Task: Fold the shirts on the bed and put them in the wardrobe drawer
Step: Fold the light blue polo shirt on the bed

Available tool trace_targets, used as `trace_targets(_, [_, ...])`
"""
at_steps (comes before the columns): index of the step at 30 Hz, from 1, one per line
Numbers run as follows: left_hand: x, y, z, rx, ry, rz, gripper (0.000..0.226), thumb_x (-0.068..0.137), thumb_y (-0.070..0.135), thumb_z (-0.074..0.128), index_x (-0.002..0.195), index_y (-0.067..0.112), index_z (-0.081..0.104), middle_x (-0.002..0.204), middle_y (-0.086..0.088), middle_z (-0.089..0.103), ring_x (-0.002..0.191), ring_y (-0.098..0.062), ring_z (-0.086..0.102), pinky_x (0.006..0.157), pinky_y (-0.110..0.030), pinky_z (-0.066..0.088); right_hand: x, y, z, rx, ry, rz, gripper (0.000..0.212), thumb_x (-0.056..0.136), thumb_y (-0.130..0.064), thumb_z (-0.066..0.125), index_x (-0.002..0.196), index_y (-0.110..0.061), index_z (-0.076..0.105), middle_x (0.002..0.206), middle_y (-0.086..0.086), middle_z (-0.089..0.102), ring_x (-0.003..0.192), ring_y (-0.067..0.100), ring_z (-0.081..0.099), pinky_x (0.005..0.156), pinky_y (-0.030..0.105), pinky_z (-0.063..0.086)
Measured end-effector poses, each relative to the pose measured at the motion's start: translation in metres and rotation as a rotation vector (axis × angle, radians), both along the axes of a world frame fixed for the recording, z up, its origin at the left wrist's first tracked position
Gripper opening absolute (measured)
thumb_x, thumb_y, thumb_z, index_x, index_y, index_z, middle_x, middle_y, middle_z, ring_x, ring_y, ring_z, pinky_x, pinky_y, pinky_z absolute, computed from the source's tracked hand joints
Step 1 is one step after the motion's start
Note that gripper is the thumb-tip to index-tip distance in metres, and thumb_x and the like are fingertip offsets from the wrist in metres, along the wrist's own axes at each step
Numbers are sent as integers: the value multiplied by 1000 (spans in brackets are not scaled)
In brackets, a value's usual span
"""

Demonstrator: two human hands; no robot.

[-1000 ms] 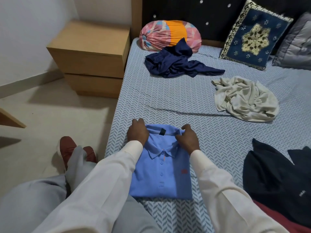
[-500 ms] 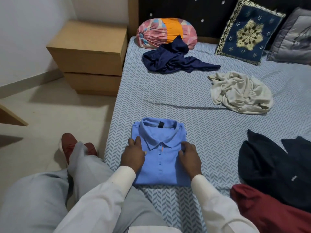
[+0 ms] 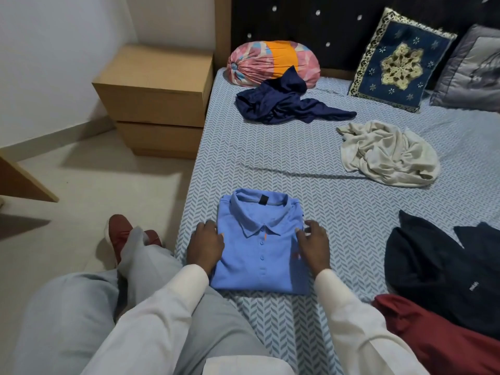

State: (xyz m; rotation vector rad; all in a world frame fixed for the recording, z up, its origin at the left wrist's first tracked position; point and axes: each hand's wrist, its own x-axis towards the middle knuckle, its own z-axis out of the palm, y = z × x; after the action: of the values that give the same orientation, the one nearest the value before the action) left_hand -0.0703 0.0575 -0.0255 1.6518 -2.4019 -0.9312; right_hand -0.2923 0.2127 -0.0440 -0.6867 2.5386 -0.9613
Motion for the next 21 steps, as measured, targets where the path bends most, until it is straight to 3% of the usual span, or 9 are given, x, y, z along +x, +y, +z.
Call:
trace_targets(3, [-20,-33,7,-19,82,-4,29,94,21,54,119,7,55,120,-18,57,110,-37,55,89,-44,47,-25,-35,13,-23,-11,0,35,92,-22,62,123,-6,59,111,18,65,104,35,61,87,38,46])
trace_targets(6, [-35,-59,11,53,132,46,30,91,20,58,119,11,59,116,-18,64,107,-35,60,84,-39,50,-45,-58,16,24,-95,-19,28,91,-21,62,116,-8,62,110,15,67,102,32,61,78,33,43])
trace_targets(13, [-56,-93,3,144,224,147,12,78,24,72,87,17,73,93,-4,73,93,-25,66,74,-26,48,-64,-81,3,-36,-218,-173,10,79,-19,73,80,-11,67,83,7,69,87,26,62,69,30,42])
trace_targets(18, [-67,-102,0,191,502,245,2,81,14,74,82,15,74,89,-3,74,90,-20,67,83,-27,50,-79,-84,-5,-242,-328,-224,13,77,-14,74,67,-19,67,75,3,71,74,18,62,80,45,53])
trace_targets(21, [-70,-106,-7,166,441,285,4,81,15,74,81,19,72,90,-2,74,91,-21,67,83,-28,51,-81,-85,-13,-223,-331,-249,8,75,-24,75,71,-23,68,78,-1,72,81,21,66,81,45,54])
